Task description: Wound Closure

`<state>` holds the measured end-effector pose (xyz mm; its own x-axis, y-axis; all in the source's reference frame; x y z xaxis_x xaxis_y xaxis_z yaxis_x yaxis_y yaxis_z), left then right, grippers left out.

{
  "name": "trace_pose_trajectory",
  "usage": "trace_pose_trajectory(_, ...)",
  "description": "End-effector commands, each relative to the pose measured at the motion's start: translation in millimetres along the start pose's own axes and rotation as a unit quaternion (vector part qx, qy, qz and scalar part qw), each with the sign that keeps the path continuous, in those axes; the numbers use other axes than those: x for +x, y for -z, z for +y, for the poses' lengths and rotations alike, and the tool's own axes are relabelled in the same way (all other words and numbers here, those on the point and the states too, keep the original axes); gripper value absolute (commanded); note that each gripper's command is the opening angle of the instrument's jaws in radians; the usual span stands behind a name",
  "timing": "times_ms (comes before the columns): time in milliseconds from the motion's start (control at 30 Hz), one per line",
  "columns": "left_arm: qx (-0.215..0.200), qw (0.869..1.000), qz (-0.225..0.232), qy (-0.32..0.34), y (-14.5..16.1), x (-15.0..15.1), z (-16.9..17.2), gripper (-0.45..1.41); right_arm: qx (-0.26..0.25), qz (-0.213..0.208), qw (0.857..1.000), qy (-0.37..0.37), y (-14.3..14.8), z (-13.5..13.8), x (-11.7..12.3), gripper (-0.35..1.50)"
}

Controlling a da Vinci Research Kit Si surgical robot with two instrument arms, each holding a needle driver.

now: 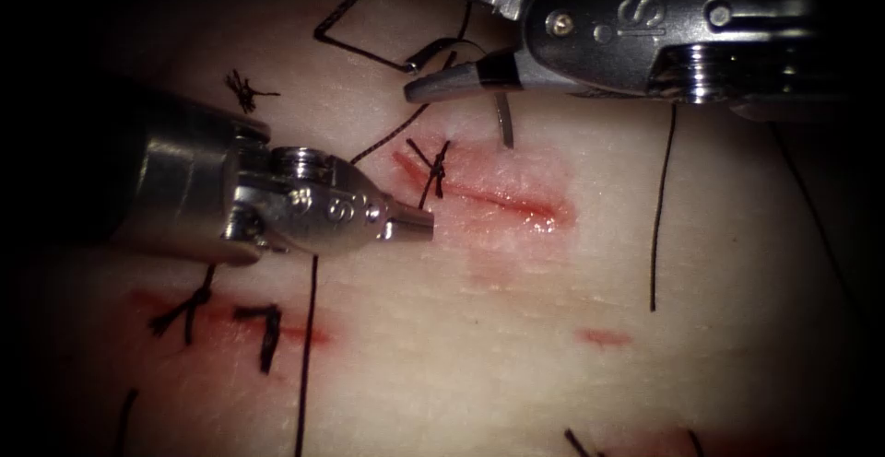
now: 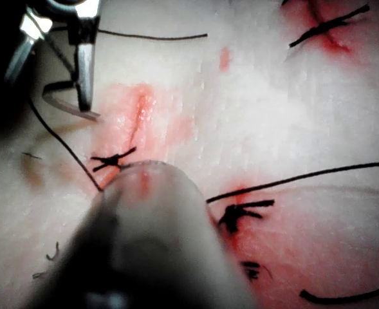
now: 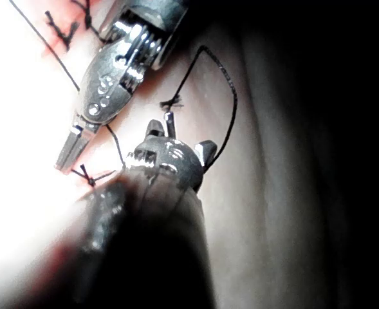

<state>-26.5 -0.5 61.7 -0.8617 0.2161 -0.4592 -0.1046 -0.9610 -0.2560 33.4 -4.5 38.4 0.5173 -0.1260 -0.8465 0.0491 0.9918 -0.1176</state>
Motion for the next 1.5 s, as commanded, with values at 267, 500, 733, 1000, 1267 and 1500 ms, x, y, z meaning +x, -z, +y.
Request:
trace_pose_trajectory(267,0.0,1.0,0.0,0.0,-0.7,0.2,0.0,-0.45,0.016,0.005,1.0,0.025,-0.7,-1.4,-1.3,-0.35)
trace_pose_trajectory(500,0.0,1.0,0.0,0.0,-0.6,0.2,0.0,-0.45,-0.006,0.047,0.998,-0.044,-0.1,-1.8,-3.4,-0.35)
trace_pose_trajectory(733,-0.001,1.0,0.001,-0.001,-0.5,0.2,-0.1,-0.45,-0.022,0.102,0.97,-0.221,-0.7,-1.8,-9.0,-0.35)
trace_pose_trajectory(1000,-0.001,1.0,0.001,-0.001,-0.5,0.2,-0.1,-0.45,-0.017,0.207,0.844,-0.494,-1.5,-1.9,-15.0,-0.35)
trace_pose_trajectory(1267,-0.001,1.0,0.001,-0.001,-0.5,0.2,-0.1,-0.45,0.025,0.2,0.671,-0.713,-2.5,-3.1,-16.9,-0.35)
trace_pose_trajectory(1500,-0.001,1.0,0.001,0.0,-0.5,0.2,-0.1,-0.45,0.056,0.194,0.609,-0.767,-2.5,-4.5,-15.8,-0.35)
